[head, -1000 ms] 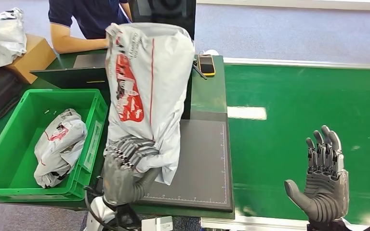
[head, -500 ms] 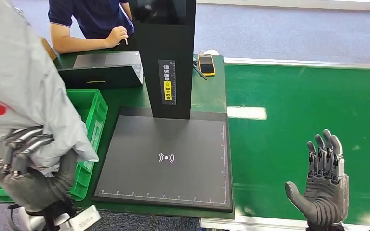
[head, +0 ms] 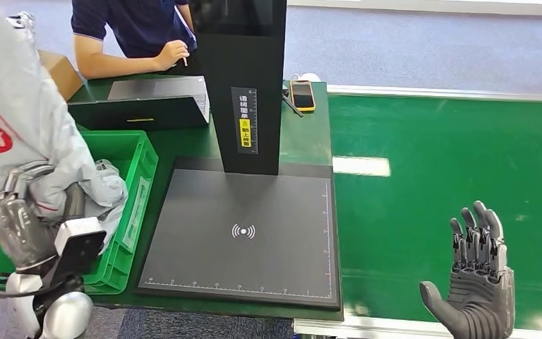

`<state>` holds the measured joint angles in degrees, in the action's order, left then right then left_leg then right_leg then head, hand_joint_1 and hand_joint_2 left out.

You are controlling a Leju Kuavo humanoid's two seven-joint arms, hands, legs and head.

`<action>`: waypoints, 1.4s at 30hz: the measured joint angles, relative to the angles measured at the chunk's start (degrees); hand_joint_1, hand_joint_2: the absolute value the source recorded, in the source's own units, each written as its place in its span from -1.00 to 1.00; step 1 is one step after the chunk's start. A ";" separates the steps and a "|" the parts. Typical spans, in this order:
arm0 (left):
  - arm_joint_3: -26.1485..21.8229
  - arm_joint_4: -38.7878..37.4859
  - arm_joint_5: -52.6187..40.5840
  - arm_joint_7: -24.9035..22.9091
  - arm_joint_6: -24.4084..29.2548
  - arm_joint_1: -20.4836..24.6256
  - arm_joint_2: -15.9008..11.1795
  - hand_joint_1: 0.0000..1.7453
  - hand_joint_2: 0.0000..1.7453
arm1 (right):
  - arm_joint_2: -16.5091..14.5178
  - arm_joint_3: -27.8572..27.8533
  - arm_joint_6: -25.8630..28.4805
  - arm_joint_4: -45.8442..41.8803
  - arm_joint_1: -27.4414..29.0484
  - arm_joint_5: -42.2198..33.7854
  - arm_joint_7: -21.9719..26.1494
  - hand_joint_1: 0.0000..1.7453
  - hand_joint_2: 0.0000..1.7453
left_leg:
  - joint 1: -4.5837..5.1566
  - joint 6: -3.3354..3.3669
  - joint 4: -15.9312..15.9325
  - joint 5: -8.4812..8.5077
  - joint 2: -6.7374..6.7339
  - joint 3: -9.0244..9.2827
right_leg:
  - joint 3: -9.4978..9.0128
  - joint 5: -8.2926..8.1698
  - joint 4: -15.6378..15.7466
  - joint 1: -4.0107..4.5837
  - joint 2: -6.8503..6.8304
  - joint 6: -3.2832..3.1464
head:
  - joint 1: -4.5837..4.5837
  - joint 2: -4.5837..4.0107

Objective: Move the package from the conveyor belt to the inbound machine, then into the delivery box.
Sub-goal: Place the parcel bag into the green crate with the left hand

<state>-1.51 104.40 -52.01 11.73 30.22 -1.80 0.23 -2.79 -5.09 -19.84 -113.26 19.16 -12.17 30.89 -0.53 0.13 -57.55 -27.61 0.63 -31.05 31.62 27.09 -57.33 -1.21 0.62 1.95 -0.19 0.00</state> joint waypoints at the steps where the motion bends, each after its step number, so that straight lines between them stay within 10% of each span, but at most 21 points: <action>1: 0.01 -1.33 -0.54 -0.62 -1.37 0.70 -0.72 1.00 1.00 | -0.25 -0.32 -0.29 -0.19 0.15 0.06 -0.09 -1.00 1.00 | 0.00 0.00 0.00 0.00 -0.01 -0.01 | 0.01 0.00 0.00 0.00 0.02 0.00 | 0.00 0.00; 28: 1.13 -19.90 -3.12 -4.54 -9.74 10.64 -9.62 0.97 1.00 | -2.78 -3.62 -2.28 -0.57 0.00 1.22 -0.89 -1.00 1.00 | -0.01 -0.03 0.00 0.02 -0.08 -0.10 | 0.12 -0.03 -0.03 0.01 0.08 -0.03 | 0.00 0.00; 32: 1.25 -20.22 -3.27 -4.64 -9.84 10.51 -9.81 -0.92 1.00 | -2.78 -3.83 -2.45 -0.57 0.00 1.22 -0.89 -1.00 1.00 | -0.01 -0.03 0.00 0.02 -0.08 -0.10 | 0.11 -0.03 -0.03 0.01 0.08 -0.03 | 0.01 0.00; 42: 1.40 -15.91 -4.92 -5.12 -6.69 7.06 -9.73 -1.00 1.00 | -2.80 -4.28 -2.83 -0.84 0.28 1.17 -0.89 -1.00 1.00 | -0.01 -0.03 0.00 0.01 -0.08 -0.12 | 0.13 -0.02 -0.03 0.02 0.08 -0.03 | 0.01 0.00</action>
<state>-0.11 88.49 -56.93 6.61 23.53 5.26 -9.50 -5.59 -9.37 -22.67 -114.09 19.45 -11.00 30.00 -0.54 0.10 -57.55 -27.60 0.55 -31.17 31.75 27.07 -57.37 -1.19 0.70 1.92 -0.18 0.00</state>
